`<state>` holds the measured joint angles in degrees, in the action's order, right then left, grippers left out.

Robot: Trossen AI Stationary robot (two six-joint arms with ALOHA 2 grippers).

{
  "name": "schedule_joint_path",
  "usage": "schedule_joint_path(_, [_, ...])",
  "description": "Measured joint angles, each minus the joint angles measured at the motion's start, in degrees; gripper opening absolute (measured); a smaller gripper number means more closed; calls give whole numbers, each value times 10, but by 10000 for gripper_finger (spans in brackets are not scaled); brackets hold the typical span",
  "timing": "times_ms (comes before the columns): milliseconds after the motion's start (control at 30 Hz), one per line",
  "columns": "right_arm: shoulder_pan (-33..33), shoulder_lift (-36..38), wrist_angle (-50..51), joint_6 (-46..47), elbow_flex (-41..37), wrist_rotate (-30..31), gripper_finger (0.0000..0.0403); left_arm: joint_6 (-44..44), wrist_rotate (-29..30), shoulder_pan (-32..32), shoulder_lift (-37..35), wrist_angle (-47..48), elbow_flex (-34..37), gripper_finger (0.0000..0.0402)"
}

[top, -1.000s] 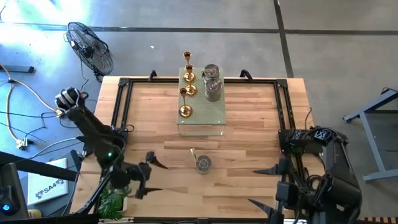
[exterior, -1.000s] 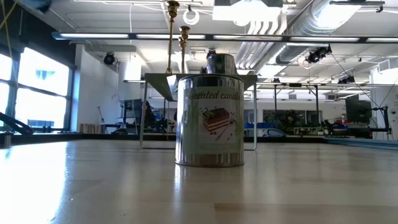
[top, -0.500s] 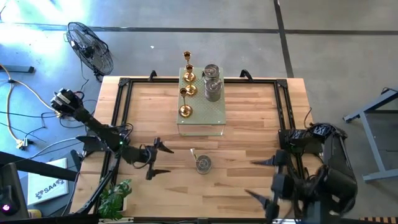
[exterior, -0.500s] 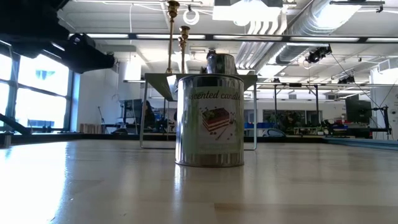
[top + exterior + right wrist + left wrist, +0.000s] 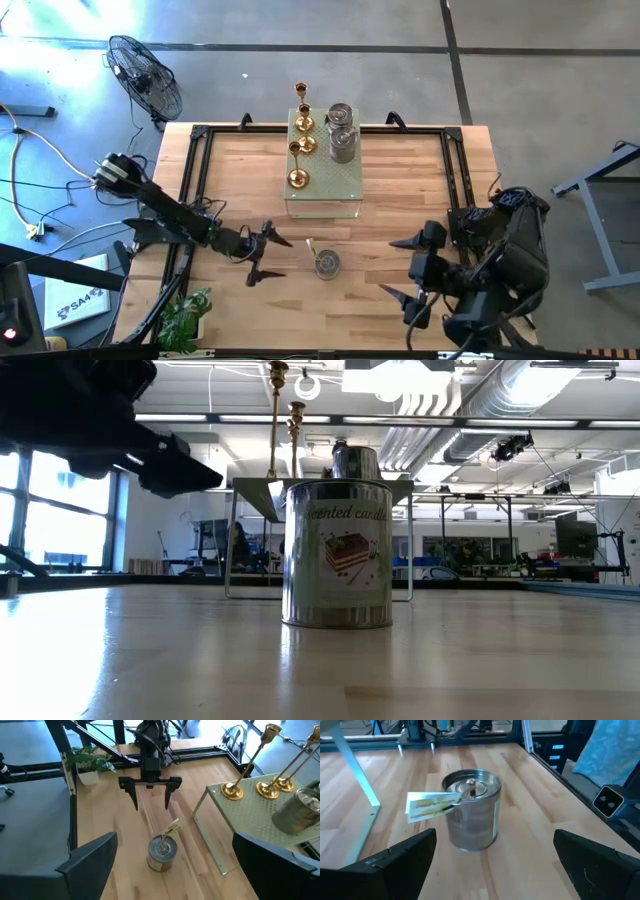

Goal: Pick & Place candle stick holders
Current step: Put the green scented candle on the shelf aligned with the other brown scented candle

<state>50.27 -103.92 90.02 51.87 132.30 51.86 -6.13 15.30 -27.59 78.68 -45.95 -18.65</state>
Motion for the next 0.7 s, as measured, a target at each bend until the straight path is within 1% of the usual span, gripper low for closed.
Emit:
schedule_joint_path(133, [-1,0,0,1,0,-4,389,1,6,0,59,-43,-8,398])
schedule_joint_path(267, [0,0,0,-3,0,-1,389,1,14,3,106,-52,-29,398])
schedule_joint_path(400, [1,0,0,4,0,0,390,2,13,22,144,-53,-56,398])
schedule_joint_path(500, [1,0,0,5,0,0,390,12,-15,44,174,-59,-77,398])
schedule_joint_path(600, [1,0,0,6,0,0,389,29,-58,65,201,-89,-97,397])
schedule_joint_path(700, [1,0,0,8,0,0,390,29,-94,82,222,-94,-111,397])
